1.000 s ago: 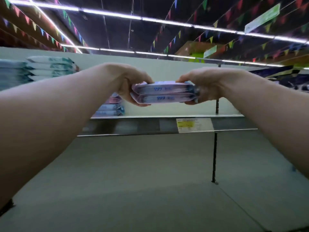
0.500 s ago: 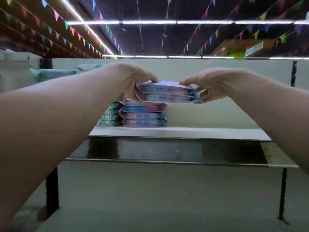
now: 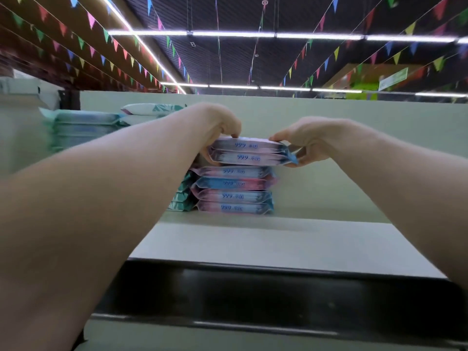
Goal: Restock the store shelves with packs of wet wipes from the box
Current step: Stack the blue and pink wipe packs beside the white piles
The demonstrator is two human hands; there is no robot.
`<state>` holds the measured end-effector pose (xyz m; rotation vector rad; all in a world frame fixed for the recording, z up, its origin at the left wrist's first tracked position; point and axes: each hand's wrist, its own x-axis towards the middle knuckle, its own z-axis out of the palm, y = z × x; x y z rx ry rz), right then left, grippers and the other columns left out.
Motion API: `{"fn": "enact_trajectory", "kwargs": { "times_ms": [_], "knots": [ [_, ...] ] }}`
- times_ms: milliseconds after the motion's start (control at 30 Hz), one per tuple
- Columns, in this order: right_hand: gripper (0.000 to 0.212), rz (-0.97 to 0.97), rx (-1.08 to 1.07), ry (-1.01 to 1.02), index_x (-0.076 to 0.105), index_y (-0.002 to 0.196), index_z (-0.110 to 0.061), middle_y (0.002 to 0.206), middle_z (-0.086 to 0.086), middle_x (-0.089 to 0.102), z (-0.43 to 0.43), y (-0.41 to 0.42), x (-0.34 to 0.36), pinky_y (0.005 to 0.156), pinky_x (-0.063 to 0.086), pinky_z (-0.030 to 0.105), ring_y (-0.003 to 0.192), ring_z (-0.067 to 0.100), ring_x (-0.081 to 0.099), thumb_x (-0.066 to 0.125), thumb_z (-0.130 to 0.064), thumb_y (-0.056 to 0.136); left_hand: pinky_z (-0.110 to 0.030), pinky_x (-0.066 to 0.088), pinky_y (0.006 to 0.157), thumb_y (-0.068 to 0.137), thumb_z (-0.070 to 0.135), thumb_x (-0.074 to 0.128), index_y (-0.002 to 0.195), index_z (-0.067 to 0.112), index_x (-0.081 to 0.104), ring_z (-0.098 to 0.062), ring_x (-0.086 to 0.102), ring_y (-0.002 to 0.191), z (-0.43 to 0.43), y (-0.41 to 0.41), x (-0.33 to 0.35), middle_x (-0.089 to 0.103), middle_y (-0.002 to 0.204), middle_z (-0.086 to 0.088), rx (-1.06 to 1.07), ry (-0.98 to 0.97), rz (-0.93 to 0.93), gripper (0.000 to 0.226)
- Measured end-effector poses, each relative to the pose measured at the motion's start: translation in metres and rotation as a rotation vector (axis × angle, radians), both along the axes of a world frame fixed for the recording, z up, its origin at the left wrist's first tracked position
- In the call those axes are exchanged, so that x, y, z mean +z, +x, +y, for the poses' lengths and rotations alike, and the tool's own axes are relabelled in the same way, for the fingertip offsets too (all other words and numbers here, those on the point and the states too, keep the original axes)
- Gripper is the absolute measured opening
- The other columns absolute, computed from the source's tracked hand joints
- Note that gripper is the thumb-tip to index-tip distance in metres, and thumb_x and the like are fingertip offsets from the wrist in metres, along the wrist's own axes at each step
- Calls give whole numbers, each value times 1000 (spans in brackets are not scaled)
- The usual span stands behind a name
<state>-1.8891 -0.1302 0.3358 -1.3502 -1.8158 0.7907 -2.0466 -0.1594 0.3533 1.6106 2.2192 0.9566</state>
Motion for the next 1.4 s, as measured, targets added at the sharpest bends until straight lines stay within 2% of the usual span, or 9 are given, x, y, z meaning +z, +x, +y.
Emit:
{"fn": "enact_trajectory", "kwargs": {
  "times_ms": [167, 300, 467, 600, 800, 967, 1133, 1300, 1400],
  "knots": [
    [22, 57, 129, -112, 58, 101, -8, 100, 13, 62, 5, -3, 3, 62, 56, 26, 76, 19, 64, 68, -22, 87, -45, 59, 72, 98, 9, 37, 127, -2, 42, -37, 66, 82, 8, -1, -6, 58, 109, -25, 27, -23, 83, 31],
    [35, -1, 231, -128, 58, 113, -1, 116, 16, 60, 7, 3, 7, 70, 60, 30, 97, 26, 66, 71, -11, 82, -36, 56, 51, 96, 8, 44, 107, -5, 50, -32, 61, 68, 8, -4, -4, 59, 102, -22, 34, 37, 264, 18],
    [37, -87, 185, -59, 59, 113, 0, 109, 14, 64, 9, -1, 7, 70, 60, 29, 93, 24, 68, 72, -15, 82, -32, 53, 65, 96, 32, 52, 107, 8, 65, -21, 60, 78, 0, -9, 8, 62, 95, -7, -76, 141, 429, 29],
    [32, -95, 156, -25, 61, 109, -1, 107, 13, 66, 12, -6, 5, 64, 60, 25, 89, 20, 68, 71, -18, 84, -42, 54, 90, 87, 40, 66, 122, 21, 63, -26, 64, 103, -10, -11, 9, 63, 115, -1, -233, -122, 457, 40],
    [10, -135, 164, 40, 60, 93, -11, 97, 8, 63, 6, -16, 0, 71, 58, 28, 82, 17, 65, 67, -17, 88, -38, 52, 90, 82, 23, 71, 135, 35, 53, -25, 62, 102, -2, -11, 1, 64, 115, 0, -228, -133, 755, 57],
    [53, -431, 173, 129, 51, 129, -28, 118, 3, 55, 1, -7, -1, 87, 54, 38, 107, 23, 56, 74, -34, 82, -44, 55, 89, 80, 24, 71, 130, 39, 56, -30, 67, 99, 2, -16, 0, 69, 110, -4, -225, -125, 748, 54],
    [47, -450, 147, 335, 54, 130, -25, 108, 2, 56, 6, -9, -8, 82, 53, 33, 96, 18, 55, 70, -27, 86, -33, 54, 65, 82, 0, 57, 128, 31, 59, -25, 61, 69, -1, -26, -3, 69, 101, -11, -237, -127, 630, 55],
    [44, -524, 147, 396, 55, 128, -24, 111, 3, 60, 2, -13, -8, 83, 55, 35, 98, 20, 58, 68, -32, 86, -36, 56, 81, 87, 8, 57, 133, 34, 54, -26, 67, 94, -4, -22, -3, 68, 104, -2, -212, -130, 758, 53],
    [44, -566, 139, 505, 56, 129, -23, 114, 2, 63, 0, -18, -11, 84, 52, 33, 99, 20, 58, 66, -34, 87, -35, 54, 81, 88, 15, 58, 133, 34, 54, -24, 67, 95, -3, -19, -2, 68, 102, -2, -155, -147, 892, 49]
  ]
}}
